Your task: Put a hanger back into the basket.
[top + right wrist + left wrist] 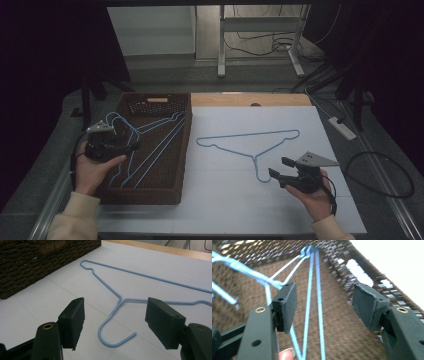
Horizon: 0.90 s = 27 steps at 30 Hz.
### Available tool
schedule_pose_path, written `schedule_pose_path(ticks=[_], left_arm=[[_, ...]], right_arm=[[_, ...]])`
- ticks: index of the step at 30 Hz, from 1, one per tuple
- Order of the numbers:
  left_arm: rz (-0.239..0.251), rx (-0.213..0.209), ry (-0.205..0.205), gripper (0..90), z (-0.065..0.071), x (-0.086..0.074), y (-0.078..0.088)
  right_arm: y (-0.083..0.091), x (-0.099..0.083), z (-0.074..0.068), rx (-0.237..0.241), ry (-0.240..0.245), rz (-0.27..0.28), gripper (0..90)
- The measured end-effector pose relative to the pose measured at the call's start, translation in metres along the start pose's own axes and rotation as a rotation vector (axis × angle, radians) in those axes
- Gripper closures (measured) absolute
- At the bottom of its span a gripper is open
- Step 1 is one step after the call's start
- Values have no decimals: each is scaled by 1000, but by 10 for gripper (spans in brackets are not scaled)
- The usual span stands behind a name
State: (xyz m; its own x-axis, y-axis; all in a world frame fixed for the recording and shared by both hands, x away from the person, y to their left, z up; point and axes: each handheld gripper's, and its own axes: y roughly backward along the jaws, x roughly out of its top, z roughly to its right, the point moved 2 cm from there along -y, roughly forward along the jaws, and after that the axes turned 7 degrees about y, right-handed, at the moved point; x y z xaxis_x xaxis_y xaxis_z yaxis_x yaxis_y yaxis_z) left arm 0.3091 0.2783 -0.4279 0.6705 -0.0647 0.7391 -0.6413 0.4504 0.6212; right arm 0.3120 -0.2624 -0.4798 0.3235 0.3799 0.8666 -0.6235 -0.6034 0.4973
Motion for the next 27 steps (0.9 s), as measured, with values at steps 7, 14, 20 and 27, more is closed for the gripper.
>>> schedule_pose_path(ticks=[7,14,20,27], left_arm=[[56,-94,-82,360,38,-5,9],[72,-168,-129,354,67,-16,9],[73,-200,-153,352,84,-26,5],[42,-224,-182,347,98,-33,-4]], right_arm=[[0,-1,2,-1,-4,-4,321],[1,-1,3,-2,-6,-4,319],[0,-1,3,-3,-4,-9,319],[-1,-1,2,-5,5,-14,319]])
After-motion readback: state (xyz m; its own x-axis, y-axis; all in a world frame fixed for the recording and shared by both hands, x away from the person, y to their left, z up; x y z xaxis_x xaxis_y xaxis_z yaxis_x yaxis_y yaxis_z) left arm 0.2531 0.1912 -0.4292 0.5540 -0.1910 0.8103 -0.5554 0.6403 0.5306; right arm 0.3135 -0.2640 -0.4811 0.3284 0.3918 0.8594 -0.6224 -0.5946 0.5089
